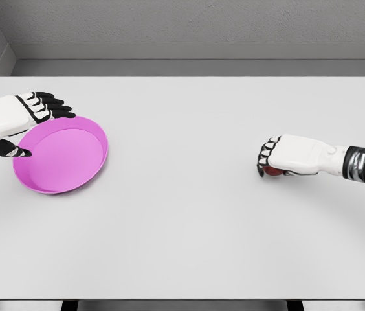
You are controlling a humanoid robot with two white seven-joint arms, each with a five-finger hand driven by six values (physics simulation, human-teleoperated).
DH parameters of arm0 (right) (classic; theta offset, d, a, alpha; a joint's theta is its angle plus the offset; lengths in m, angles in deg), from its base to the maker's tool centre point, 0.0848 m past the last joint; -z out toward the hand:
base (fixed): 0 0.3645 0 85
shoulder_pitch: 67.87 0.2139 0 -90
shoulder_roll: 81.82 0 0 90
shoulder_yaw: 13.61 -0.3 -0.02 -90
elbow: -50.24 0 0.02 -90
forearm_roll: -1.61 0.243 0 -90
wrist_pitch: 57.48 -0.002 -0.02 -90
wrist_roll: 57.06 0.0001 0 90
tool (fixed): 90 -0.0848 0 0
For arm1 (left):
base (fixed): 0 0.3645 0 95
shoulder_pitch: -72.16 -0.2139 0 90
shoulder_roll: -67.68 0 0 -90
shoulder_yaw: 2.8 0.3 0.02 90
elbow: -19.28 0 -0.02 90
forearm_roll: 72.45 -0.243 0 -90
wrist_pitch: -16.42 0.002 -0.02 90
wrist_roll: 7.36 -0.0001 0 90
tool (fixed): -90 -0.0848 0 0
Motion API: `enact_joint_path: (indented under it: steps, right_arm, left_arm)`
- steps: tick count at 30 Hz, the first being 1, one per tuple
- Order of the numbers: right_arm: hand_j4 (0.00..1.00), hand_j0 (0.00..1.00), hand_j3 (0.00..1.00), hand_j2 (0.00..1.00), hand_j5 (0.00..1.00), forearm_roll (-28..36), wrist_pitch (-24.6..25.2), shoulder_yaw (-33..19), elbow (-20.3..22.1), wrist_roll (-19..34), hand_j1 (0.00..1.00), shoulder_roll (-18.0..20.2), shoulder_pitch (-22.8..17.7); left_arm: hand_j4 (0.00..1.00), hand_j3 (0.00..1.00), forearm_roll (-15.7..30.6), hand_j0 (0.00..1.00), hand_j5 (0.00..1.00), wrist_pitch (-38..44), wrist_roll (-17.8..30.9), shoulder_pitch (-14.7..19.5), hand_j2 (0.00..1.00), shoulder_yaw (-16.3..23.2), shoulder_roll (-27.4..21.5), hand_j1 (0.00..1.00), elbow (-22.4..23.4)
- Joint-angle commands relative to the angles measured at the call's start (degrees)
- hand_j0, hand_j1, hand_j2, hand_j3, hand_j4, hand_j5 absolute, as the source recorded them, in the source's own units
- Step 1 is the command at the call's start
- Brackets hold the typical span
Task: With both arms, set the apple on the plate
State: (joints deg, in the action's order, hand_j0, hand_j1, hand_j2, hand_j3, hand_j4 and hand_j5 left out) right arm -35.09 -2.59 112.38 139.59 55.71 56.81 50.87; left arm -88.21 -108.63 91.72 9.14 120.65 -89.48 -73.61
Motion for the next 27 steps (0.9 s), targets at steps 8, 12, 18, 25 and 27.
enact_joint_path:
  steps: [8,12,18,25,27]
  right_arm:
    - [0.45,0.45,0.45,0.45,0.45,0.2,0.1,0.1,3.6,1.4,0.45,-0.1,0.8]
    - [0.44,0.44,0.44,0.44,0.44,-0.1,0.1,0.4,3.6,3.2,0.44,-2.4,1.4]
    - [0.42,0.42,0.42,0.42,0.42,-1.4,0.1,0.7,5.0,4.5,0.42,-5.3,2.9]
    - [0.42,0.42,0.42,0.42,0.42,-1.5,0.1,1.5,5.3,6.0,0.42,-8.9,4.8]
    - [0.42,0.42,0.42,0.42,0.42,-1.7,0.1,1.5,5.3,6.1,0.42,-10.1,5.4]
  left_arm:
    - [1.0,1.0,0.4,1.0,1.0,0.0,0.0,0.0,1.0,0.0,-0.1,1.0,0.0]
    - [1.0,1.0,0.4,1.0,1.0,0.0,0.0,0.0,1.0,-0.1,-0.1,1.0,0.0]
    - [1.0,1.0,0.4,1.0,1.0,0.0,0.0,-0.1,1.0,-0.1,-0.2,1.0,0.0]
    - [1.0,1.0,0.4,1.0,1.0,0.0,0.0,0.0,1.0,-0.1,-0.2,1.0,0.0]
    - [1.0,1.0,0.4,1.0,1.0,0.0,0.0,0.0,1.0,-0.1,-0.2,1.0,-0.1]
